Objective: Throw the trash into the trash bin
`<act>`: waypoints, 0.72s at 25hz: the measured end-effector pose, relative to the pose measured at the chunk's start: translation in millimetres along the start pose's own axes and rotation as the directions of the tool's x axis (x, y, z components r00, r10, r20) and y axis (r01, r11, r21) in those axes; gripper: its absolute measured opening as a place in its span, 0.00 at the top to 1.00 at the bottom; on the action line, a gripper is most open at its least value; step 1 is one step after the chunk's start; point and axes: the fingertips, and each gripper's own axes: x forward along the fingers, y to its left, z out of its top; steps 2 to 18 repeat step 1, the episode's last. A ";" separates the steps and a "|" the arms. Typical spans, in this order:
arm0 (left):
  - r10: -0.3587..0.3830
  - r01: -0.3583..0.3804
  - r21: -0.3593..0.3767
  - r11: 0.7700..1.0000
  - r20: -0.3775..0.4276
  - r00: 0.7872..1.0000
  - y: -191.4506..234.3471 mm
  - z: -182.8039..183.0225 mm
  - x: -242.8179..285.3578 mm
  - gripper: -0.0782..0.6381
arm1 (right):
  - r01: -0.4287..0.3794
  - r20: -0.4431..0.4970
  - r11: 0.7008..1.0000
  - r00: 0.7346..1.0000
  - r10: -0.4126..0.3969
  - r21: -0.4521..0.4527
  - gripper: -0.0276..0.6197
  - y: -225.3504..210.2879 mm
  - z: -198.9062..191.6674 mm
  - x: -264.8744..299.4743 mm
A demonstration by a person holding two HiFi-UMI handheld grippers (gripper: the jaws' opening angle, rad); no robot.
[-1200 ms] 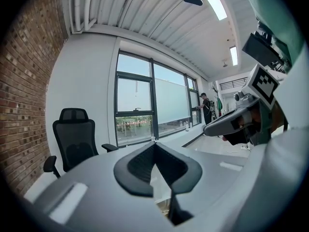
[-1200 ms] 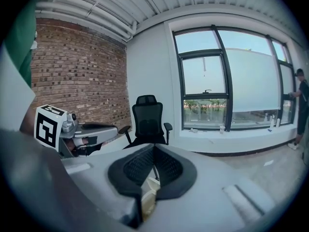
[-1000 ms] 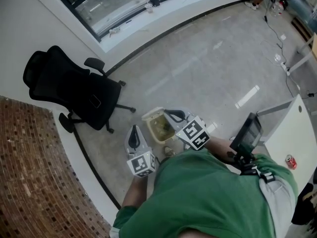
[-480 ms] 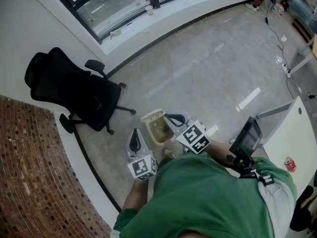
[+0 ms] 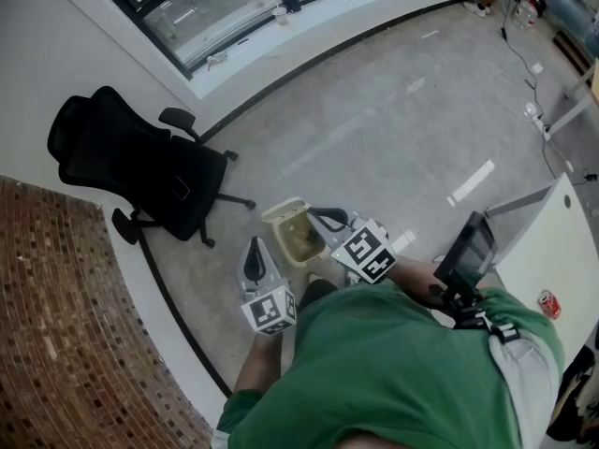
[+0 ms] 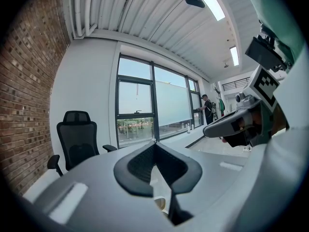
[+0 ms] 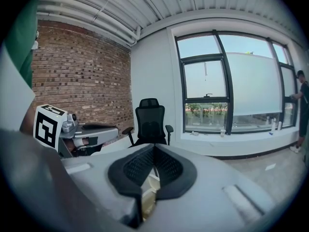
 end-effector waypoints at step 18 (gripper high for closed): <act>0.003 -0.003 0.000 1.000 0.008 1.000 -2.9 2.0 0.1 0.88 | -0.001 0.002 1.000 1.000 0.001 -0.006 0.95 -2.3 0.9 -2.2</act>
